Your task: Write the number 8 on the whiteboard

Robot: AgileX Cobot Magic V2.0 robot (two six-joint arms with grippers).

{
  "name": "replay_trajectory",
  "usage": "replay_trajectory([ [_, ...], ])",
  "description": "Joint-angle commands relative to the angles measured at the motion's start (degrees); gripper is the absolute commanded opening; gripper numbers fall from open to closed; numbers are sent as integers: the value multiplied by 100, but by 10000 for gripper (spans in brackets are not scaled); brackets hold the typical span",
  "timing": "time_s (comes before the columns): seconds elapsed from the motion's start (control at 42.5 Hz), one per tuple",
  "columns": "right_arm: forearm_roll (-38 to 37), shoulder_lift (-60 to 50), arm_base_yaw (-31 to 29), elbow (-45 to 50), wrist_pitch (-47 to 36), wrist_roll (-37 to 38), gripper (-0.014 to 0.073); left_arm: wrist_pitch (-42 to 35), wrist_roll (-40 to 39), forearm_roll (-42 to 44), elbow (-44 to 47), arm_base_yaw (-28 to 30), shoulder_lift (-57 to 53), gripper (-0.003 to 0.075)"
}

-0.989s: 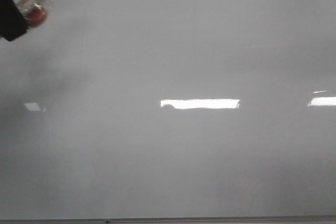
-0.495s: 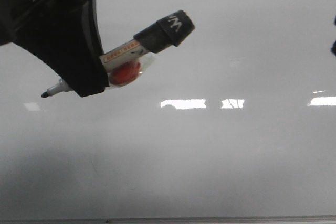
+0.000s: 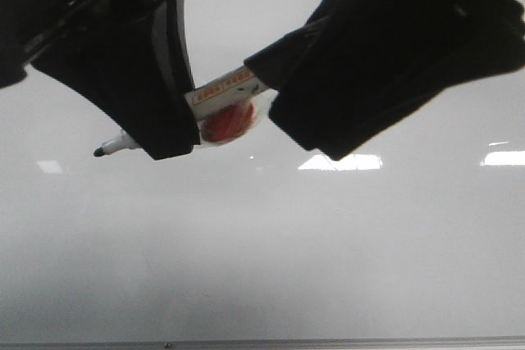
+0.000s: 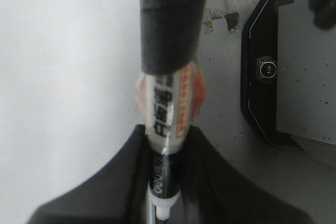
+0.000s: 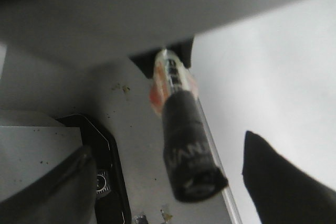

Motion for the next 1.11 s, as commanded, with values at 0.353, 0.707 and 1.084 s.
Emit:
replay_trajectory([
  [0.353, 317, 171, 18, -336, -374, -94, 288, -289, 207, -101, -187, -48, -161, -20],
  [0.707, 317, 171, 18, -336, -341, -94, -30, -289, 207, -101, -187, -48, -161, 105],
  [1.084, 48, -235, -364, -336, -147, -36, -69, -230, -287, -53, -152, 606, -743, 388],
])
